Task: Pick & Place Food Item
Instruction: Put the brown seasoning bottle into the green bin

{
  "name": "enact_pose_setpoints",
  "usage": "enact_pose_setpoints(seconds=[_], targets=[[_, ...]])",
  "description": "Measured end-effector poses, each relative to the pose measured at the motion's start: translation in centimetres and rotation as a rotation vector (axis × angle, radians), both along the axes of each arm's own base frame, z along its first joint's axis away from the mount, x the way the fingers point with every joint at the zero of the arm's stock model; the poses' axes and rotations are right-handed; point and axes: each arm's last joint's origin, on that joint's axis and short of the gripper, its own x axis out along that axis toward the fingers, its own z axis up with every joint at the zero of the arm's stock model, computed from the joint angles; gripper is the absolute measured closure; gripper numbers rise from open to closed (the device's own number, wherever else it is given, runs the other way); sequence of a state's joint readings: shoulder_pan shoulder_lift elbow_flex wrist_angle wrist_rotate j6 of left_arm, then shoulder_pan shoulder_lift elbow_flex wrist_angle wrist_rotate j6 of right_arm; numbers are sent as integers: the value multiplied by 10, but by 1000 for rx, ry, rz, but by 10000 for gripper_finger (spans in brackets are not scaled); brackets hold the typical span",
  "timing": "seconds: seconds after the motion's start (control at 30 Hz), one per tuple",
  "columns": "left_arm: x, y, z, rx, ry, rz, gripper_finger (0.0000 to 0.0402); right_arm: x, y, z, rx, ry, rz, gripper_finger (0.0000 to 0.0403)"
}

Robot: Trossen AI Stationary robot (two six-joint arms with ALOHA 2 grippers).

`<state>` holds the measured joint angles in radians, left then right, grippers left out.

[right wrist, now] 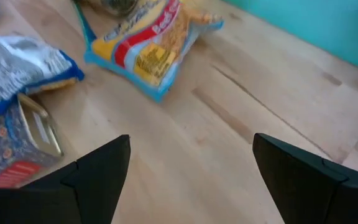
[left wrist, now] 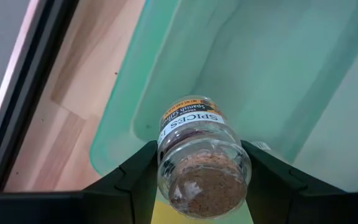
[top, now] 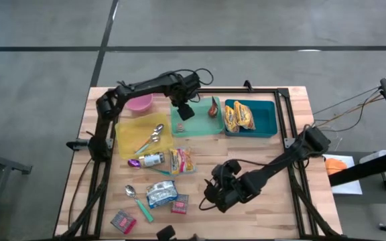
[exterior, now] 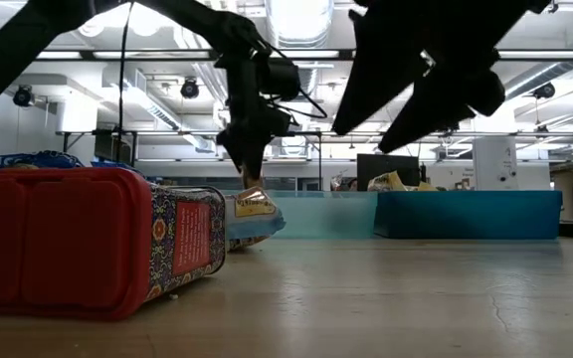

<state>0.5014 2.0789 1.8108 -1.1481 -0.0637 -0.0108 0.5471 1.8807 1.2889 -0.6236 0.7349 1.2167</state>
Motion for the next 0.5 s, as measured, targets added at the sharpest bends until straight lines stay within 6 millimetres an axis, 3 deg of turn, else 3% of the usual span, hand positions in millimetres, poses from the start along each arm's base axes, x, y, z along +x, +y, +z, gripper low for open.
enact_pose_setpoints(seconds=[0.27, 0.5], targets=[[0, 13, -2, 23, -71, 102, 211, 7, 3, -18, 11, 49, 8, 67], [-4, 21, -6, 29, -82, 130, 211, 13, 5, -15, 18, 37, 7, 67]])
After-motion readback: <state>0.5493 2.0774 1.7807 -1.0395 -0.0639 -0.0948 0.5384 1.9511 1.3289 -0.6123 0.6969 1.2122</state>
